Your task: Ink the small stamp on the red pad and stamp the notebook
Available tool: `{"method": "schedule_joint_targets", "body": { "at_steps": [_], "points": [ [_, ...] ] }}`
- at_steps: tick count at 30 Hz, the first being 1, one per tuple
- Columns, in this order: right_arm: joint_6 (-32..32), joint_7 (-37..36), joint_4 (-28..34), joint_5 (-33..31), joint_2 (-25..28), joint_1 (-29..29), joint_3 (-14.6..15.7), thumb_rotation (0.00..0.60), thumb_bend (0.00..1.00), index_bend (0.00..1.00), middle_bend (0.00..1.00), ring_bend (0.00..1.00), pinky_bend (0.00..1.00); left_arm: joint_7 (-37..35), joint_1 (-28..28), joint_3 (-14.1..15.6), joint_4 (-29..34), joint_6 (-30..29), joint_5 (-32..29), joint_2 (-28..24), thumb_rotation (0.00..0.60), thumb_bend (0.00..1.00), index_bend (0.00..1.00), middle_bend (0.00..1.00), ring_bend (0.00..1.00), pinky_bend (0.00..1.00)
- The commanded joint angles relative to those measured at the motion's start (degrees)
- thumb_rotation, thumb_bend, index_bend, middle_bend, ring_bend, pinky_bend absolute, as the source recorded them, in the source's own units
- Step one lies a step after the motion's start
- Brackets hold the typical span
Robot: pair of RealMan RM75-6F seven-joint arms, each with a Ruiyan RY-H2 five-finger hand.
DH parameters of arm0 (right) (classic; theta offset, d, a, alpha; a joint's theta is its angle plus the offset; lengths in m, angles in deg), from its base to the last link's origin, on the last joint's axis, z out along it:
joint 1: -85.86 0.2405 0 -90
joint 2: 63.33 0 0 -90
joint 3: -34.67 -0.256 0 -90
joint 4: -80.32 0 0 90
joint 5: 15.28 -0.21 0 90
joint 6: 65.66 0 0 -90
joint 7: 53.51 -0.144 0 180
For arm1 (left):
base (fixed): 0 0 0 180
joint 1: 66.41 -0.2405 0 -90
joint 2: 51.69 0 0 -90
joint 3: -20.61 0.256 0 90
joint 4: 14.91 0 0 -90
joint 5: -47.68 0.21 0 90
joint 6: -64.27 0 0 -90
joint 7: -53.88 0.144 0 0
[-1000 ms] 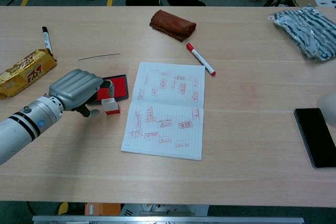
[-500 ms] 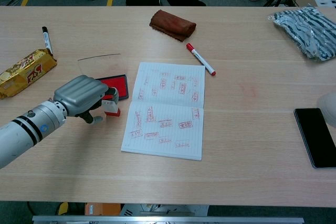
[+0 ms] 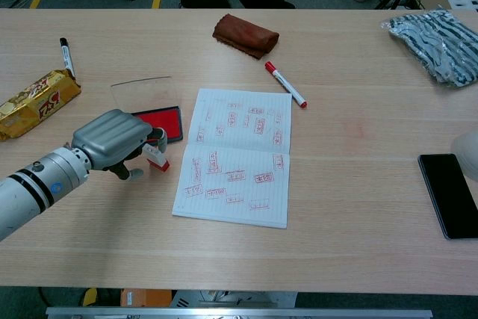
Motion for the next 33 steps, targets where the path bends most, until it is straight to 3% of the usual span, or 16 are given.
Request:
{"method": "schedule_joint_targets", "body": {
  "at_steps": [1, 33],
  "points": [
    [0.0, -0.1, 0.0, 0.1, 0.0, 0.0, 0.0, 0.6, 0.16, 0.33, 0.4, 0.36, 0.46, 0.2, 0.0, -0.1, -0.6, -0.6, 0.3, 0.6, 0.6, 0.22, 0.4, 1.0, 1.0, 1.0],
    [-0.2, -1.6, -0.7, -0.3, 0.5, -0.9, 0.3, 0.6, 0.16, 0.33, 0.4, 0.36, 0.46, 1.9, -0.9, 0.5, -6.4, -3.8, 2.3, 6.4, 0.6, 0.25, 0.51, 1.0, 1.0, 1.0]
  ]
}}
